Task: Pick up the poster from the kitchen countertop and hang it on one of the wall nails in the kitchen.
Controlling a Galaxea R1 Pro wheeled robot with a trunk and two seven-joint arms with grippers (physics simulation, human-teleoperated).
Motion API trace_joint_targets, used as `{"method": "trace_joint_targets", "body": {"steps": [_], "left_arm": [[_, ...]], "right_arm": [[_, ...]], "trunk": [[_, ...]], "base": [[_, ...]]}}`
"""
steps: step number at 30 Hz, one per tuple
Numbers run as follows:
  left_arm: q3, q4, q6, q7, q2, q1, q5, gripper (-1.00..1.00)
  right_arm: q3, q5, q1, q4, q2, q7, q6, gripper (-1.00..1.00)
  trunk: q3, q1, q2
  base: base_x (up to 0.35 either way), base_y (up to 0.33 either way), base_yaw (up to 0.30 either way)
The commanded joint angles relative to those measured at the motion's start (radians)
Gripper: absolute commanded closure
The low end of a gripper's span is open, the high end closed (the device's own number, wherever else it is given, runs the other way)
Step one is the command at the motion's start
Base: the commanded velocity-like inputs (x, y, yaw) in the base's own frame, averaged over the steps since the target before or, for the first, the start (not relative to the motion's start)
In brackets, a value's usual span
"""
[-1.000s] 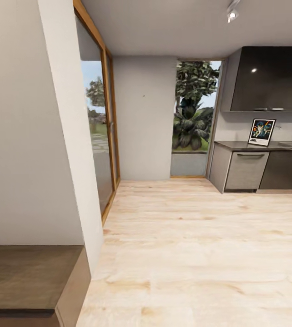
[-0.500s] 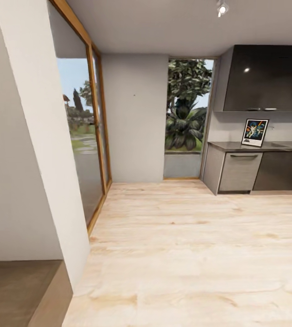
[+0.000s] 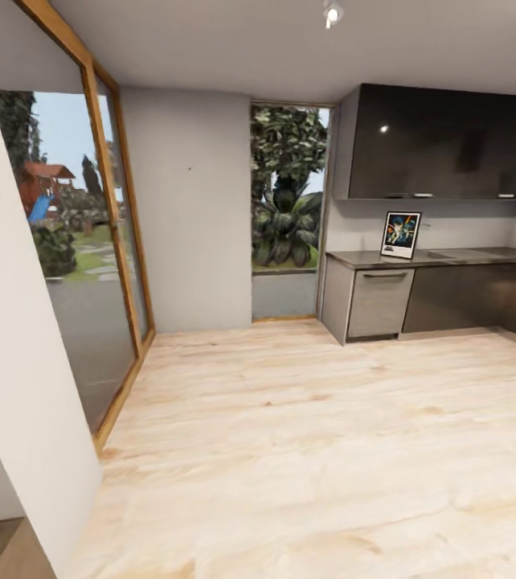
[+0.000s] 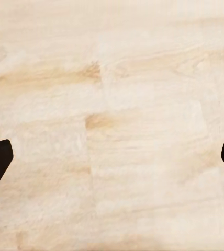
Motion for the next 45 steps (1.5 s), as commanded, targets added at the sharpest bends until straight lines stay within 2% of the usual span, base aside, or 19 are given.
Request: {"method": "trace_joint_targets", "body": {"steps": [1, 8, 23, 35, 45], "left_arm": [[0.001, -0.001, -0.001, 0.0, 0.0, 0.0, 0.0, -1.0], [0.001, -0.001, -0.001, 0.0, 0.0, 0.0, 0.0, -1.0], [0.001, -0.001, -0.001, 0.0, 0.0, 0.0, 0.0, -1.0], [0.001, -0.001, -0.001, 0.0, 0.0, 0.0, -0.001, -1.0], [0.001, -0.001, 0.0, 0.0, 0.0, 0.0, -0.001, -1.0]], "right_arm": [[-0.001, 0.0, -0.001, 0.002, 0.0, 0.0, -0.004, -1.0], [-0.002, 0.0, -0.001, 0.002, 0.0, 0.0, -0.004, -1.0], [-0.002, 0.0, -0.001, 0.002, 0.0, 0.0, -0.004, -1.0], [-0.002, 0.0, -0.001, 0.002, 0.0, 0.0, -0.004, -1.0], [-0.002, 0.0, -0.001, 0.002, 0.0, 0.0, -0.004, -1.0]], "trunk": [[-0.001, 0.0, 0.0], [0.0, 0.0, 0.0], [-0.018, 0.0, 0.0], [-0.021, 0.0, 0.0], [-0.021, 0.0, 0.0]], "base": [[0.276, -0.225, -0.265], [0.274, -0.227, -0.124], [0.258, -0.247, -0.007], [0.246, -0.258, -0.005], [0.245, -0.258, -0.215]]}}
